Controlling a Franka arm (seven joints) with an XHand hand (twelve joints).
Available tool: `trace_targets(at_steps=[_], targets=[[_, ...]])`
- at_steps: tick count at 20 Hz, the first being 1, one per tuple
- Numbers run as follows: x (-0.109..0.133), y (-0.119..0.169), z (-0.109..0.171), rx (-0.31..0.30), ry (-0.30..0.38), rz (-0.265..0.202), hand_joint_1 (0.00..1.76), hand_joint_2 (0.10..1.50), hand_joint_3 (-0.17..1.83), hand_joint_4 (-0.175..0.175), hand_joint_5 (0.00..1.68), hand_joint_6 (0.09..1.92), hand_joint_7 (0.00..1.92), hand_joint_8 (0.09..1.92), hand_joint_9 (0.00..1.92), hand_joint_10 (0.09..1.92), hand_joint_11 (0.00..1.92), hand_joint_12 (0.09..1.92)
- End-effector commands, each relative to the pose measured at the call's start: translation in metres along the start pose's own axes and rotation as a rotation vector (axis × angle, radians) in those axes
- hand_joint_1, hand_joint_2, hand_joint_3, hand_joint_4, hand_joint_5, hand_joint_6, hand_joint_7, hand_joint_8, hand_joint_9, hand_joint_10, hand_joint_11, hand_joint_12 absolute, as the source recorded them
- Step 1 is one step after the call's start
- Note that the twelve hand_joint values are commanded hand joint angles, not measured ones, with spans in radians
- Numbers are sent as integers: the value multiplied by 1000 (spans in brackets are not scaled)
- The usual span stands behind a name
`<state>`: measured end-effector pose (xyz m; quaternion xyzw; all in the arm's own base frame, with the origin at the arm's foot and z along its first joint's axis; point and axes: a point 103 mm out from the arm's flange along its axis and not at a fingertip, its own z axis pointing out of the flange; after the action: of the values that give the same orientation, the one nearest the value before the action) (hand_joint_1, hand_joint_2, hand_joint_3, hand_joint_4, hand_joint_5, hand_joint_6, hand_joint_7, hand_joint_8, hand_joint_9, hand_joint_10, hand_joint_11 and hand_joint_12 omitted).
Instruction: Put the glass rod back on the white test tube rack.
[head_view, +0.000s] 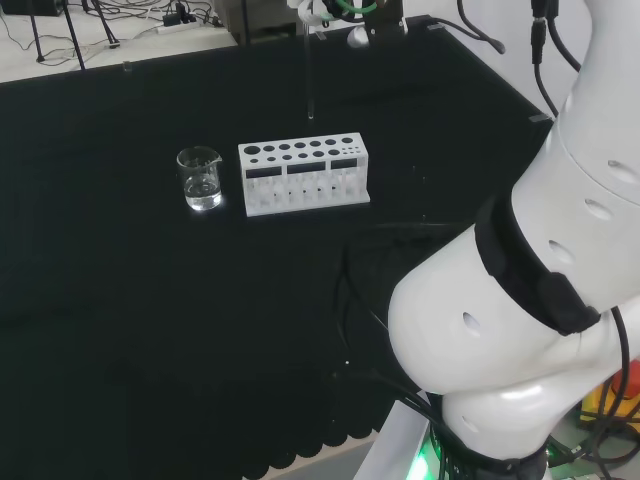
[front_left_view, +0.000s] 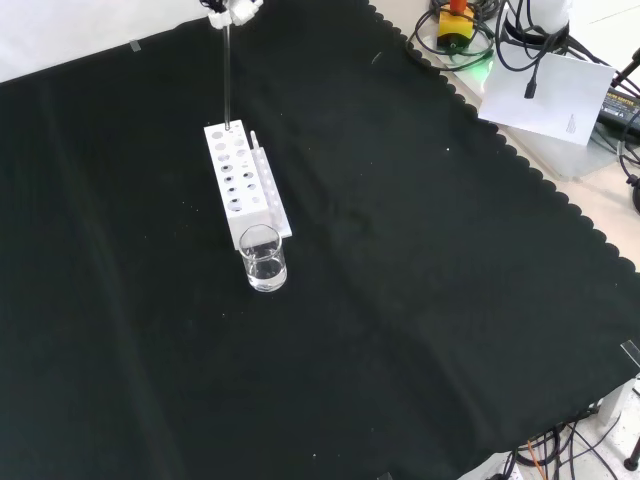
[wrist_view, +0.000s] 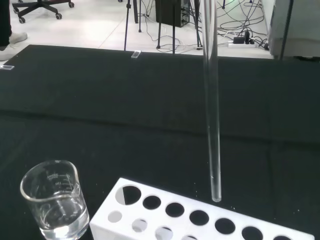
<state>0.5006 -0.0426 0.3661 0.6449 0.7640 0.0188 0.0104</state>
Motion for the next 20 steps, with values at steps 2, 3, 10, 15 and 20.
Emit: trace_targets(at_steps=[2, 3, 10, 15, 20], targets=[[1, -21, 9, 2, -5, -2, 1385, 1132, 0, -175, 880, 757, 846, 1253, 1026, 1275, 1567, 666], [1, -25, 12, 5, -8, -1, 1385, 1132, 0, -175, 880, 757, 846, 1253, 1027, 1274, 1567, 666], [4, -28, 25, 19, -12, -10, 1385, 1132, 0, -175, 880, 756, 847, 1252, 1027, 1274, 1567, 666], [6, -14, 31, 24, -4, -11, 1385, 1132, 0, -175, 880, 756, 847, 1252, 1027, 1274, 1567, 666], [2, -4, 38, 32, 7, -6, 1385, 1132, 0, -175, 880, 756, 847, 1252, 1027, 1274, 1566, 667]])
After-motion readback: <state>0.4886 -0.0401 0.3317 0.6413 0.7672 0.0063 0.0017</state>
